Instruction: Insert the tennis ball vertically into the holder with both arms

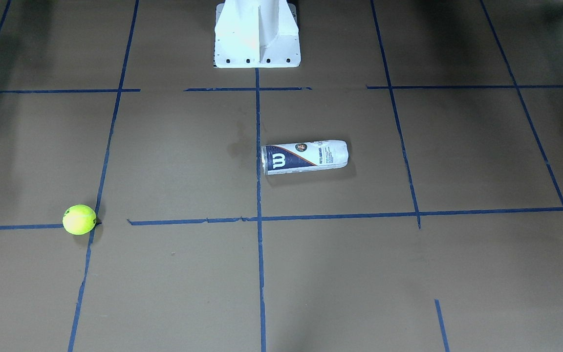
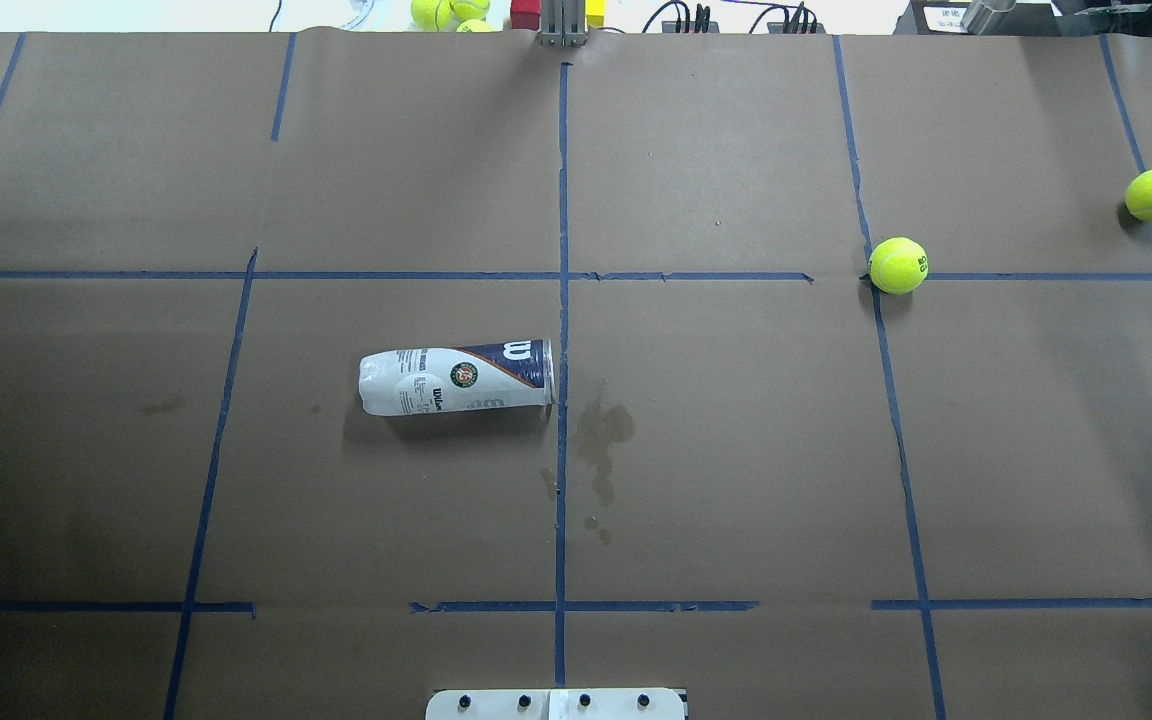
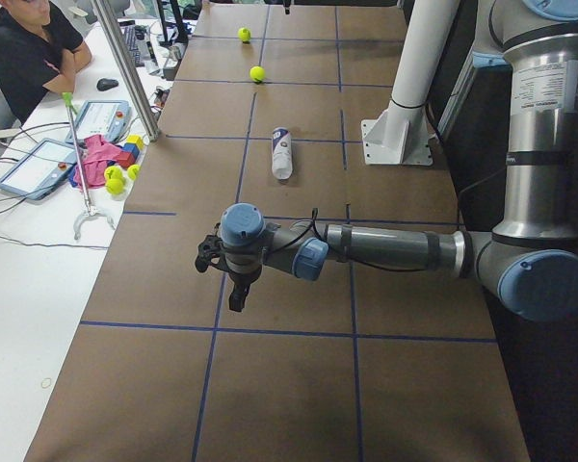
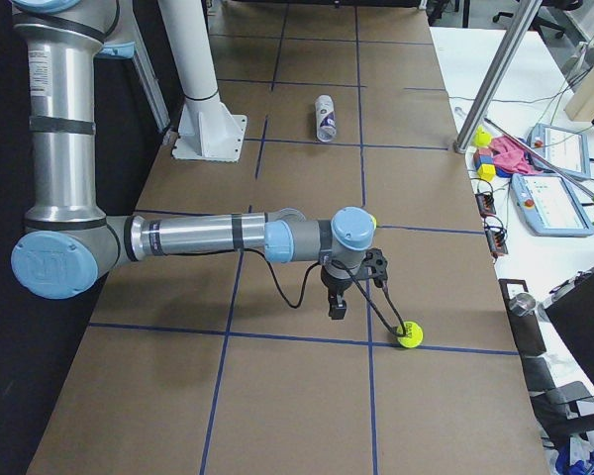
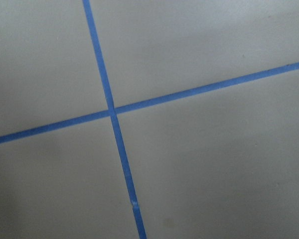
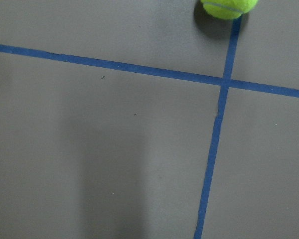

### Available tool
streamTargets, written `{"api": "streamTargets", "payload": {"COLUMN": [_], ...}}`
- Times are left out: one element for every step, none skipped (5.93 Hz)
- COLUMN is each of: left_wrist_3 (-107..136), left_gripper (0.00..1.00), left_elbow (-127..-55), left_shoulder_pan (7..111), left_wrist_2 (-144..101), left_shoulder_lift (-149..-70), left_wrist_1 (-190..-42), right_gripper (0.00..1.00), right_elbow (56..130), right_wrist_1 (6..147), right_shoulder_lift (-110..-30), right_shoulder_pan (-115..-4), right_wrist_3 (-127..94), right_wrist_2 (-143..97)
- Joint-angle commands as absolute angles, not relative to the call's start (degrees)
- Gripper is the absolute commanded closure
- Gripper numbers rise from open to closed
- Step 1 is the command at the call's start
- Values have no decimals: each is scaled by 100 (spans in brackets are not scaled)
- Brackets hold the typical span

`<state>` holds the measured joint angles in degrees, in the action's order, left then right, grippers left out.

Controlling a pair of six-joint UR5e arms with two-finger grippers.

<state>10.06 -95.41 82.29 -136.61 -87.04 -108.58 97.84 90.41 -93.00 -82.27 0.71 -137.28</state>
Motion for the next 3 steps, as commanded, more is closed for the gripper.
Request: {"api": "streamTargets", "payload": {"left_wrist_3": [2305,2485,2479], "left_gripper": [0,0,0], "left_elbow": [-9528,-9640,-9711], "left_shoulder_pan": [7834,7300,6512], "left_wrist_2": [-13667,-13650,-13632], "left_shoulder_lift": [-8745,-8963,-9635], "left_wrist_1": [-12436,-12584,-12586], "right_gripper": [0,0,0], "right_elbow": [9896,9896,9905], "right_wrist_1": [9000,8991,8791], "right_shoulder_lift": [-9334,-9334,-9325], "right_shoulder_pan": [-8227,-8218,-8218], "right_wrist_3": [79,62,53], "right_wrist_2": [-13843,-13869,-13878]}}
